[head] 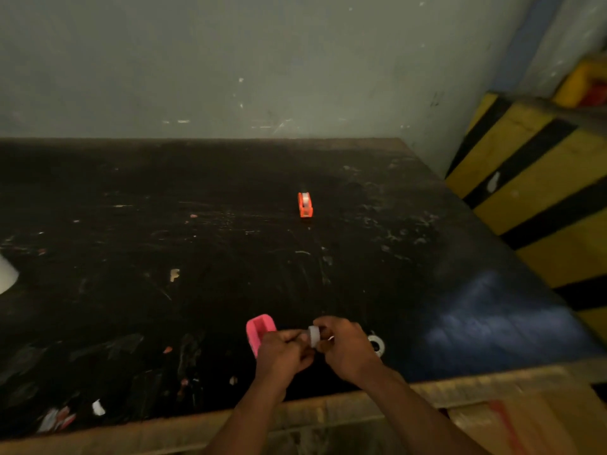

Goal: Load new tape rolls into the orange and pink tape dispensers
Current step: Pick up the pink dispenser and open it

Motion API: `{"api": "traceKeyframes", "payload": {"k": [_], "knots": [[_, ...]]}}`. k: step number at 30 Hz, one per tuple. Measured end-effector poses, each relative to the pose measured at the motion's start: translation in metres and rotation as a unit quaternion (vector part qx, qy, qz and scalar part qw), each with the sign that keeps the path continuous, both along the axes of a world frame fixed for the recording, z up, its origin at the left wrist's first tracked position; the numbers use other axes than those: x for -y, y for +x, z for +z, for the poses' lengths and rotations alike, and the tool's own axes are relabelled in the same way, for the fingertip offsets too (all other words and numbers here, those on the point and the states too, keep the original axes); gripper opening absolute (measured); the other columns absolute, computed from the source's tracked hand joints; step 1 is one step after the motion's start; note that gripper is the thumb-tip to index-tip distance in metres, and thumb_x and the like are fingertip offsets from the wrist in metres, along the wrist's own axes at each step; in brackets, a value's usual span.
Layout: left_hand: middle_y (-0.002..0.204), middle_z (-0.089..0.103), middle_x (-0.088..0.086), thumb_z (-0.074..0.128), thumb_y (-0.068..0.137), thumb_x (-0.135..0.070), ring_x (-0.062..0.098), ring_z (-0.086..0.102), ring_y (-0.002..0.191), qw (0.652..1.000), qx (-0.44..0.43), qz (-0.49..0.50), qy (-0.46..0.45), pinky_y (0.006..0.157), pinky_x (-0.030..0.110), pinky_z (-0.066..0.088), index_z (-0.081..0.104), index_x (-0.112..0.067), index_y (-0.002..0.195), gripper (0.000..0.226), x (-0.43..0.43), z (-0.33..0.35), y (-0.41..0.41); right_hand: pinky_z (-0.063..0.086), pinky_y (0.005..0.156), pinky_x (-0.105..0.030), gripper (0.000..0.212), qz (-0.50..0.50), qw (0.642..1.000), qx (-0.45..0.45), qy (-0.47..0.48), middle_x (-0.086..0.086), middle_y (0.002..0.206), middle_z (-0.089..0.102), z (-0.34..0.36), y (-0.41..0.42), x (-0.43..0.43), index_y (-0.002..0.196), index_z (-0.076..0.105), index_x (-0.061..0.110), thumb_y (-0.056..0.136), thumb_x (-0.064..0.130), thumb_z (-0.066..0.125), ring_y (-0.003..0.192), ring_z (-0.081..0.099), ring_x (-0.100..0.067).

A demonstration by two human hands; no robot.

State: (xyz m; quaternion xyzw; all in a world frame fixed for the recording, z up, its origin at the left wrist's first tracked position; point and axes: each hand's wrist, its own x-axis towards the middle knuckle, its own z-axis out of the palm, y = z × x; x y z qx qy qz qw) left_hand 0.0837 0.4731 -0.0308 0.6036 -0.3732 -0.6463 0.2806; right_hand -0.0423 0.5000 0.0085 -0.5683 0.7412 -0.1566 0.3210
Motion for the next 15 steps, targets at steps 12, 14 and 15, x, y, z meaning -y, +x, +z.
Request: {"api": "traceKeyframes", "payload": {"k": [12, 14, 15], "knots": [[0.106, 0.066, -0.005, 0.061, 0.093, -0.019, 0.012, 0.067, 0.094, 0.988, 0.113, -0.074, -0.070, 0.083, 0.035, 0.061, 0.065, -0.026, 0.110, 0.019, 0.002, 0.006, -0.034, 0.051, 0.098, -0.038, 0.038, -0.025, 0.989, -0.136, 0.055, -0.006, 0.131, 0.052, -0.006, -0.047, -0.013, 0.124, 0.057, 0.026, 0.087, 0.026, 0.066, 0.115, 0.060, -0.026], [0.105, 0.065, -0.006, 0.060, 0.094, -0.021, 0.010, 0.067, 0.090, 0.987, 0.131, -0.068, -0.067, 0.084, 0.035, 0.061, 0.065, -0.025, 0.113, 0.019, 0.005, 0.005, -0.038, 0.049, 0.100, -0.037, 0.041, -0.005, 0.988, -0.142, 0.056, -0.005, 0.136, 0.049, -0.012, -0.049, -0.010, 0.129, 0.056, 0.028, 0.089, 0.025, 0.063, 0.119, 0.058, -0.025], [0.104, 0.065, -0.006, 0.059, 0.094, -0.021, 0.010, 0.066, 0.089, 0.986, 0.139, -0.063, -0.064, 0.084, 0.035, 0.060, 0.064, -0.025, 0.114, 0.020, 0.006, 0.003, -0.039, 0.048, 0.101, -0.036, 0.041, 0.001, 0.989, -0.140, 0.054, -0.004, 0.137, 0.049, -0.014, -0.049, -0.009, 0.131, 0.055, 0.028, 0.090, 0.025, 0.062, 0.119, 0.058, -0.024]]}}
